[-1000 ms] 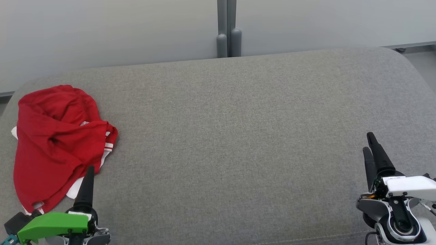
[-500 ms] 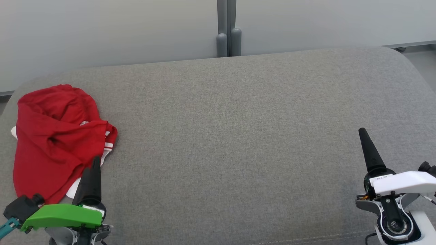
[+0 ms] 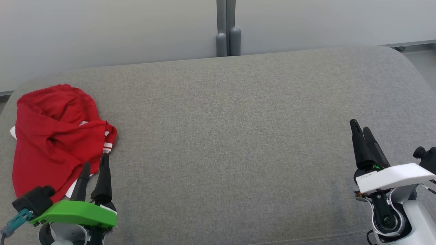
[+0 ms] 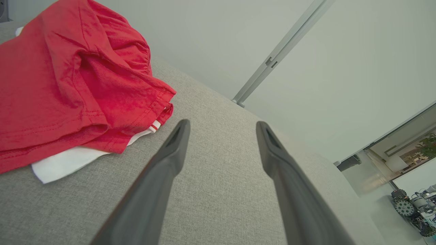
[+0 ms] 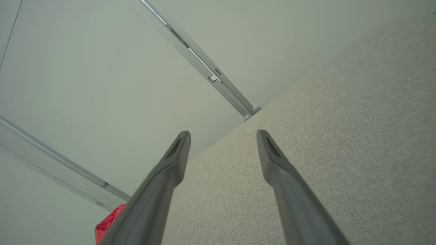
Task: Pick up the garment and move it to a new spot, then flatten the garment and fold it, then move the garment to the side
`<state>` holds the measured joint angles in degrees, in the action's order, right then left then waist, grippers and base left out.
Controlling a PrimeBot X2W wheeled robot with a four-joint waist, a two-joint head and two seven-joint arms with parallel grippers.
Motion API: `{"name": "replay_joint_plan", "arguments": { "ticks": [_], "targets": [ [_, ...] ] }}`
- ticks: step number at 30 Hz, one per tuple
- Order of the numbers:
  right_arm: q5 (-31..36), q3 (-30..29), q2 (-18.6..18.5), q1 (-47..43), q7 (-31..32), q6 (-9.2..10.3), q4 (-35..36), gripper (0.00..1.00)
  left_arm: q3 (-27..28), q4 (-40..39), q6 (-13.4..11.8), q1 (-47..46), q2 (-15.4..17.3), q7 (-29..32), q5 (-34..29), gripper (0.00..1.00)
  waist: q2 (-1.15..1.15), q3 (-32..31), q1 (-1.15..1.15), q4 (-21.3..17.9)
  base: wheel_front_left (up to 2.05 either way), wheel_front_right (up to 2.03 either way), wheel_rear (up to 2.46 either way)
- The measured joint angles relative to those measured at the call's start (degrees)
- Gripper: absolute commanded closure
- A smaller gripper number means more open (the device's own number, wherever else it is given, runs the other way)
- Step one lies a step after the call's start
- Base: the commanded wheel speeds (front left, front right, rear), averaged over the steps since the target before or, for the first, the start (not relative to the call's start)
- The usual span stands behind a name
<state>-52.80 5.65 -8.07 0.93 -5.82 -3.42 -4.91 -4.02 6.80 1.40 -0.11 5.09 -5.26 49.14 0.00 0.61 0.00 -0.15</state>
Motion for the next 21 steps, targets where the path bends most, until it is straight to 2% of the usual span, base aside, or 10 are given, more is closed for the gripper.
{"name": "replay_joint_plan", "arguments": {
  "ticks": [9, 21],
  "targets": [
    [8.8, 2.4, -0.3, 0.0, -1.9, 0.48, 1.0, 0.0, -1.6, -0.6, -1.4, 0.0, -0.6, -2.1, -8.3, 0.0, 0.0, 0.0, 0.0, -0.1, 0.0, 0.0, 0.0],
    [18.5, 4.3, 0.0, 0.0, -3.9, 0.65, 1.3, 0.0, -2.2, -2.1, -1.4, 0.0, -0.7, -4.5, -17.8, 0.0, 0.0, 0.0, 0.0, -0.3, 0.0, 0.0, 0.0]
  ]
}}
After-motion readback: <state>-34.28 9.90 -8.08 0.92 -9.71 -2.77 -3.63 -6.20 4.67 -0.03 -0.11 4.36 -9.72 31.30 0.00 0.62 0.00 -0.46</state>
